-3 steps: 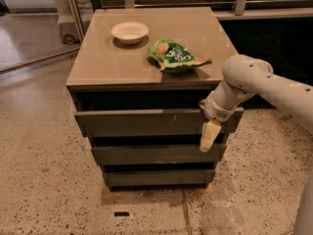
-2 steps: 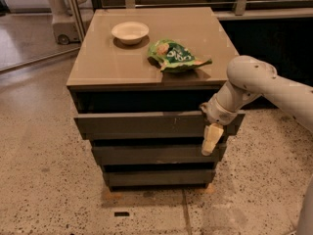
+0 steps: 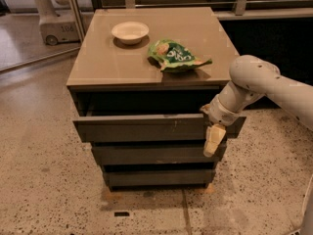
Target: Open top drawer
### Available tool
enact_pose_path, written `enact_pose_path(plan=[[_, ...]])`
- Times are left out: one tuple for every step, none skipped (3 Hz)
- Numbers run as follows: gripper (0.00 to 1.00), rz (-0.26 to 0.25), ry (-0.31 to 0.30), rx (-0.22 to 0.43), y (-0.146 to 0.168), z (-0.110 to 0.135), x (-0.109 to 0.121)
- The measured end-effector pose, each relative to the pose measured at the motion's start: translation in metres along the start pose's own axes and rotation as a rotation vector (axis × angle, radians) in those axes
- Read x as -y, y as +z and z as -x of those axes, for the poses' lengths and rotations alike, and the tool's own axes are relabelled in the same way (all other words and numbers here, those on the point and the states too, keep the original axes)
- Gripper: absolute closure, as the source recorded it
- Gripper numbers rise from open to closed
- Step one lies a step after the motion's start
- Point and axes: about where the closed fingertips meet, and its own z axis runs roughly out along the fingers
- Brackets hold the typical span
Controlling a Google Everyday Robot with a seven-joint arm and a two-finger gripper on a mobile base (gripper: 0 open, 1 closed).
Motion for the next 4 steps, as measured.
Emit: enact_pose_path(plan=[[0.0, 0.054, 0.019, 0.011, -0.014, -0.003, -0.034], [0.0, 0.117, 0.037, 0.015, -0.025, -0.004, -0.068], [0.0, 0.185, 0.046, -0.001, -0.033, -0.004, -0.095], [0.0, 0.185, 0.046, -0.001, -0.033, -0.004, -0.095]])
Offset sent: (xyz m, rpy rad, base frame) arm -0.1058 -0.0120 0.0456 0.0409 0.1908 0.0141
